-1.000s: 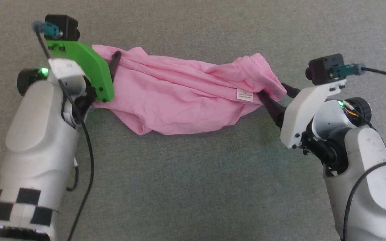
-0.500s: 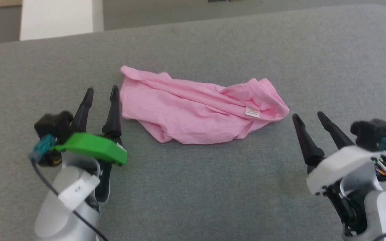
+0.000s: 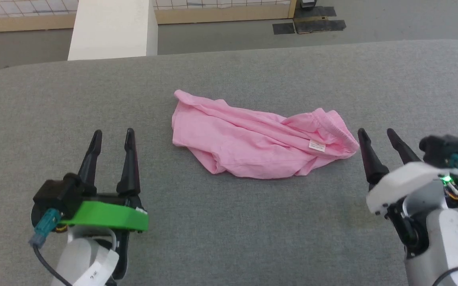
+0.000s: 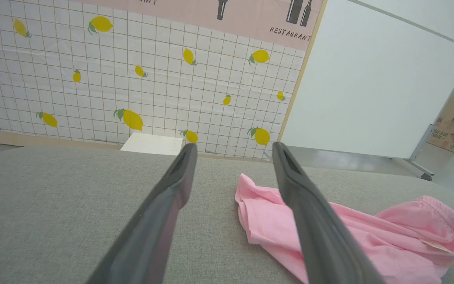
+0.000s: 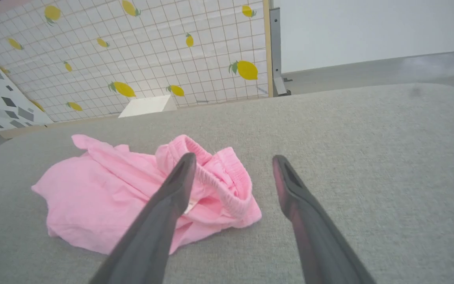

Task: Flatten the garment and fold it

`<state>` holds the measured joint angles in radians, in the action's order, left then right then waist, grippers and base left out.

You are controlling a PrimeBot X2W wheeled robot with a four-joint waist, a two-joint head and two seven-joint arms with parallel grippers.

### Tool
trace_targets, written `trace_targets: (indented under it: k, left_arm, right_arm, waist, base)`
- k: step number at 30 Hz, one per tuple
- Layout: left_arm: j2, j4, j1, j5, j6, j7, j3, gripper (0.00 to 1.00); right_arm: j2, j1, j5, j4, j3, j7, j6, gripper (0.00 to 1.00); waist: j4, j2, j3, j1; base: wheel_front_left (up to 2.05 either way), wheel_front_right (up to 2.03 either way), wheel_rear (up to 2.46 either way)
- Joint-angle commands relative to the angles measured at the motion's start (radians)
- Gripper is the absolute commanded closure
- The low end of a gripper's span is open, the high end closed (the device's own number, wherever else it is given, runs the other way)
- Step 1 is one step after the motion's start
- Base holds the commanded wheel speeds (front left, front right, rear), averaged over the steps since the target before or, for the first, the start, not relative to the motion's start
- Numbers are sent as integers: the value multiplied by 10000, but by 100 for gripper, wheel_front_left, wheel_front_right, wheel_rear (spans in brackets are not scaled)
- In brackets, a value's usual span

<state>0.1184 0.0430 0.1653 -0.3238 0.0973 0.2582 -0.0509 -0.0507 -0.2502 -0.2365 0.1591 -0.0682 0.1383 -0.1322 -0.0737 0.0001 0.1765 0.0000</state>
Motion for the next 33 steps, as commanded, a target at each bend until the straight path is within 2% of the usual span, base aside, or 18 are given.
trace_targets:
  k: [1,3,4,13,22,27,28,29,30,31,33]
  left_arm:
    - [-106,-48,-217,194,93,34,114,0]
    - [-225,-80,-300,298,146,34,214,0]
    - [-341,-88,-329,431,212,34,287,0]
    - [-535,-35,-159,647,310,35,250,0]
    - [-599,-47,88,698,330,35,181,0]
    - [-593,-85,187,708,331,35,113,0]
    - [-593,-87,195,707,331,35,107,0]
    - [-592,-83,198,704,332,35,102,0]
    - [-592,-74,200,703,332,35,100,0]
    - [-592,-67,199,699,332,35,103,0]
    - [-592,-35,183,684,332,35,106,0]
  right_arm:
    - [5,-382,-56,401,-63,262,15,0]
    - [5,-783,-78,1035,-155,748,15,0]
    - [5,-1397,46,1819,-234,1408,15,0]
    - [5,-2964,936,4009,-654,3579,15,0]
    - [5,-3766,1523,5373,-1002,5155,15,0]
    - [5,-4006,1009,6014,-784,5832,15,2]
    - [5,-4022,911,6099,-734,5928,15,43]
    - [5,-4029,882,6131,-711,5949,15,58]
    - [5,-4024,891,6143,-711,5913,15,90]
    - [5,-4007,913,6156,-715,5890,15,100]
    - [5,-3968,927,6189,-713,5894,15,100]
  waist:
    - [41,-1,14,0]
    - [125,-1,49,0]
    - [265,-1,137,0]
    - [668,-1,458,0]
    - [873,-1,809,0]
    - [903,-1,899,0]
    - [902,-1,904,0]
    - [900,-1,907,0]
    - [895,-1,908,0]
    - [889,-1,903,0]
    - [875,-1,871,0]
  base:
    - [0,0,0]
    - [0,0,0]
    - [0,0,0]
    - [0,0,0]
    - [0,0,0]
    - [0,0,0]
    - [0,0,0]
    - [0,0,0]
    - [0,0,0]
    - [0,0,0]
    - [0,0,0]
